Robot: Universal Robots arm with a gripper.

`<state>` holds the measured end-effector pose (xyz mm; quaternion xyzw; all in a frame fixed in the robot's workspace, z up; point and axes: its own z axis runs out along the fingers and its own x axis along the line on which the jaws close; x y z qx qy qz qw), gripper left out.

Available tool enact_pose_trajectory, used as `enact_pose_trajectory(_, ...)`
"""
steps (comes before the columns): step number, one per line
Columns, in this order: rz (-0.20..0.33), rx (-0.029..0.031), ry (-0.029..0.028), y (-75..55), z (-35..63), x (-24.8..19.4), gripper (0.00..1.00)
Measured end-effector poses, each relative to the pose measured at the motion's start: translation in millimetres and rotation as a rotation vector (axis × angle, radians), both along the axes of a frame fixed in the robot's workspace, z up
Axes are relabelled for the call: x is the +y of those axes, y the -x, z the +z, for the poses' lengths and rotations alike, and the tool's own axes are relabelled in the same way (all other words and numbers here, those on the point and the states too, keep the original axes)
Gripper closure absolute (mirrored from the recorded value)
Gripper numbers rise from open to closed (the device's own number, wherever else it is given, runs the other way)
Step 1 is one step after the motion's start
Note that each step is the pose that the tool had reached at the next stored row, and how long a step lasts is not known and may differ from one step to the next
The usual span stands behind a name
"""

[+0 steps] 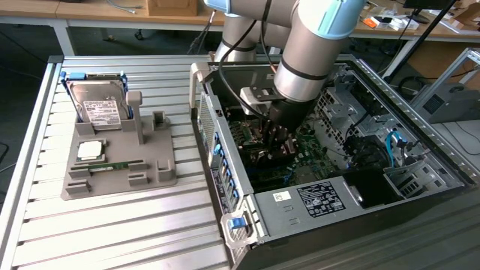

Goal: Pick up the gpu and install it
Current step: 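Insert the gpu into the slot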

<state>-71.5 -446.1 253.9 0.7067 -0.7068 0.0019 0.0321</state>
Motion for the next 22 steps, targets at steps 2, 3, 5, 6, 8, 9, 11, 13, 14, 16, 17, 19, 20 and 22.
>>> enact_pose_trajectory(2,0.000,0.0001,0.0001,0.0,-0.5,0.0,0.73)
enact_pose_trajectory(3,0.000,0.0001,0.0000,0.0,-0.7,0.0,0.73)
enact_pose_trajectory(5,0.000,0.0000,-0.0002,0.0,-0.8,0.0,0.73)
enact_pose_trajectory(6,0.000,0.0000,-0.0003,0.0,-0.8,0.0,0.73)
enact_pose_trajectory(8,0.000,-0.0001,-0.0002,0.0,-0.8,0.0,0.73)
enact_pose_trajectory(9,0.000,-0.0001,-0.0002,0.0,-0.8,0.0,0.73)
enact_pose_trajectory(11,0.000,-0.0003,-0.0006,0.0,-1.0,0.1,0.72)
enact_pose_trajectory(13,0.000,-0.0002,-0.0006,0.0,-1.0,0.1,0.66)
enact_pose_trajectory(14,0.000,-0.0001,-0.0004,0.0,-0.9,0.0,0.59)
enact_pose_trajectory(16,0.000,0.0000,0.0001,0.0,-0.7,0.0,0.59)
enact_pose_trajectory(17,0.000,0.0002,0.0011,0.0,0.2,0.0,0.59)
enact_pose_trajectory(19,0.000,-0.0001,0.0014,-0.1,4.7,0.0,0.59)
enact_pose_trajectory(20,0.000,-0.0001,0.0022,0.0,8.8,0.1,0.59)
enact_pose_trajectory(22,0.000,-0.0004,0.0046,0.1,17.7,1.2,0.59)
